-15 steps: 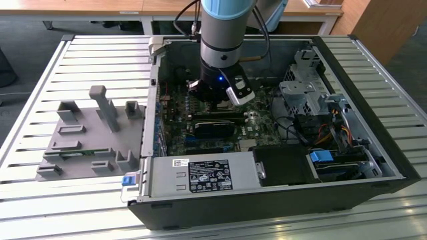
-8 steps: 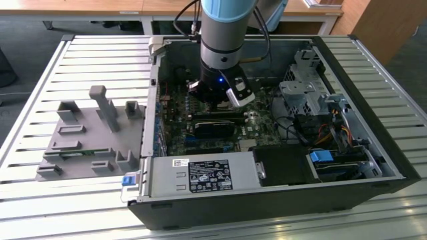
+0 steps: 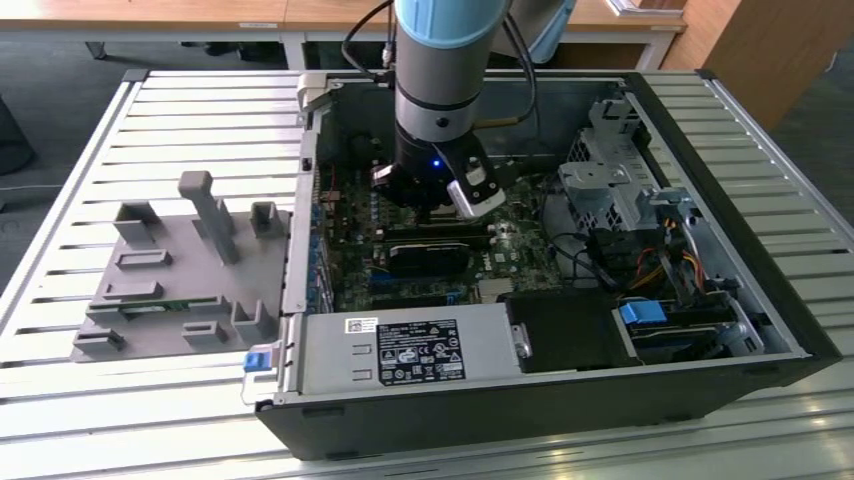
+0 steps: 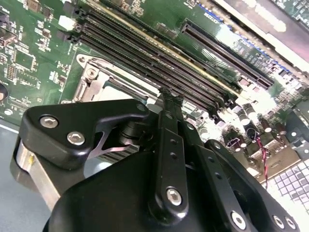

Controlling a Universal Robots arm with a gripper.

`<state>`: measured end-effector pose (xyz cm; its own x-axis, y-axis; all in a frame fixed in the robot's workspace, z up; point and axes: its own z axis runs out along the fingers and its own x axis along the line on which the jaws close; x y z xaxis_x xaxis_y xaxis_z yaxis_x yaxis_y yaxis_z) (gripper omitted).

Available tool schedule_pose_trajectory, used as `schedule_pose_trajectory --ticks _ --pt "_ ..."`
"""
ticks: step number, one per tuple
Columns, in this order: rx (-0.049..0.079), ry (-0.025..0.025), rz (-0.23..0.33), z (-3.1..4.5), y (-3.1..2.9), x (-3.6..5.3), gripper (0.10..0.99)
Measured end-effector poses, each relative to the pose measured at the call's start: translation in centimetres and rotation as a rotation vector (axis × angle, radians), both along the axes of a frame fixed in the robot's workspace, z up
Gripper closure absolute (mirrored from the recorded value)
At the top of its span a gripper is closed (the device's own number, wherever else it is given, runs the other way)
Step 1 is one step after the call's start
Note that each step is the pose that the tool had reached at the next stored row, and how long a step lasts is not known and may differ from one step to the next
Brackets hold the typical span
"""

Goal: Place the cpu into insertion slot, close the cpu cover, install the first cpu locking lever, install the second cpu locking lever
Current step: 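Install the second cpu locking lever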

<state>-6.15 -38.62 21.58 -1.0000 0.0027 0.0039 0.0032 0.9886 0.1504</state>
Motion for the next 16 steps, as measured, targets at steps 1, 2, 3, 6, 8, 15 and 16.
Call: schedule_pose_trajectory --ticks 1,2,3,6,8,15,16 --pt "0.001 0.0 0.0 0.0 -0.02 -0.15 0.98" --pt "0.002 0.0 0.0 0.0 -0.04 -0.27 0.98" --pt "0.003 0.0 0.0 -0.02 -0.04 -0.33 0.98" --pt "0.009 0.0 0.0 -0.17 -0.04 -0.35 0.98" --pt "0.02 0.0 0.0 -0.19 -0.1 -0.35 0.98" --pt "0.073 0.0 0.0 -0.19 -1.13 -0.38 0.98" --pt "0.075 0.0 0.0 -0.19 -1.2 -0.39 0.98"
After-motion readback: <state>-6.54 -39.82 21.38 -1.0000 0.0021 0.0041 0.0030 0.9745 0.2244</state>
